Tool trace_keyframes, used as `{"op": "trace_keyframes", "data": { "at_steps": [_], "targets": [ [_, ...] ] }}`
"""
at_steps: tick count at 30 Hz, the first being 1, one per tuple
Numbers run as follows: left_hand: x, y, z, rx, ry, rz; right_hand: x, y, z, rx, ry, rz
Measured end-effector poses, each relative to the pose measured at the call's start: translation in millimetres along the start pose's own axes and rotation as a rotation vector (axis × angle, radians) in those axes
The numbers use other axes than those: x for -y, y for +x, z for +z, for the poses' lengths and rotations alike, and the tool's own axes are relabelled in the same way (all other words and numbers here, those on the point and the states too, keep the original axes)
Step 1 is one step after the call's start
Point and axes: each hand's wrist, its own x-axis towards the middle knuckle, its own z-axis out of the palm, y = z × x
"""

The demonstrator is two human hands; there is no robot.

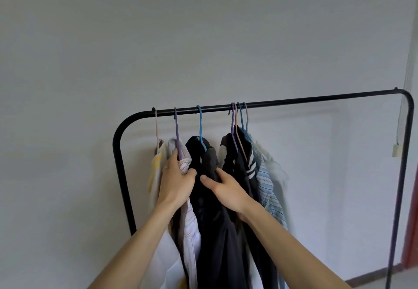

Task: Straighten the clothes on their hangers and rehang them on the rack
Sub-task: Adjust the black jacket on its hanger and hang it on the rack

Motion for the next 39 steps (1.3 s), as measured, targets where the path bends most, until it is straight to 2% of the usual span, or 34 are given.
{"op": "trace_keyframes", "data": {
  "at_steps": [1, 3, 5, 6, 8, 11, 14, 17, 22, 27, 30, 33, 35, 36, 39],
  "targets": [
    [-5.7, -1.7, -1.0, -0.046, 0.124, 0.056, -0.4, -2.4, -5.2, -0.067, -0.188, -0.055],
    [-20.6, -3.4, -2.0, -0.116, 0.369, 0.193, 1.2, -8.6, -17.4, -0.332, -0.432, -0.208],
    [-33.6, 0.0, 4.5, -0.121, 0.521, 0.318, 6.6, -15.3, -30.2, -0.559, -0.466, -0.381],
    [-39.0, 2.9, 10.6, -0.095, 0.575, 0.360, 7.0, -15.2, -38.0, -0.617, -0.503, -0.432],
    [-43.8, 8.6, 22.3, 0.007, 0.651, 0.372, 3.2, -11.0, -51.3, -0.608, -0.647, -0.390],
    [-38.0, 14.7, 30.6, 0.164, 0.741, 0.240, -7.1, -1.4, -64.0, -0.527, -0.908, -0.184],
    [-33.0, 16.4, 30.4, 0.163, 0.764, 0.211, -10.8, 4.8, -72.0, -0.587, -1.116, -0.167],
    [-33.3, 14.3, 28.9, 0.160, 0.770, 0.233, -10.8, 8.8, -78.1, -0.689, -1.180, -0.185],
    [-29.0, 15.5, 28.6, 0.158, 0.807, 0.240, -4.2, 10.2, -68.6, -0.658, -1.350, -0.179],
    [-27.4, 15.3, 35.5, 0.135, 0.810, 0.255, 8.8, 9.0, -54.7, -0.524, -1.281, 0.004],
    [-25.9, 16.9, 35.9, 0.141, 0.808, 0.272, 8.1, 8.8, -54.0, -0.612, -1.383, -0.043],
    [-22.6, 19.0, 34.7, 0.150, 0.797, 0.279, 3.7, 8.4, -53.8, -0.510, -1.298, 0.016],
    [-20.3, 19.0, 34.0, 0.147, 0.790, 0.282, 0.3, 9.2, -54.9, -0.499, -1.261, 0.037],
    [-19.6, 18.8, 33.9, 0.145, 0.793, 0.288, -0.1, 9.4, -55.9, -0.490, -1.195, 0.049],
    [-19.0, 18.6, 31.9, 0.157, 0.790, 0.283, -0.4, 20.2, -60.4, -0.367, -0.791, 0.177]
  ]
}}
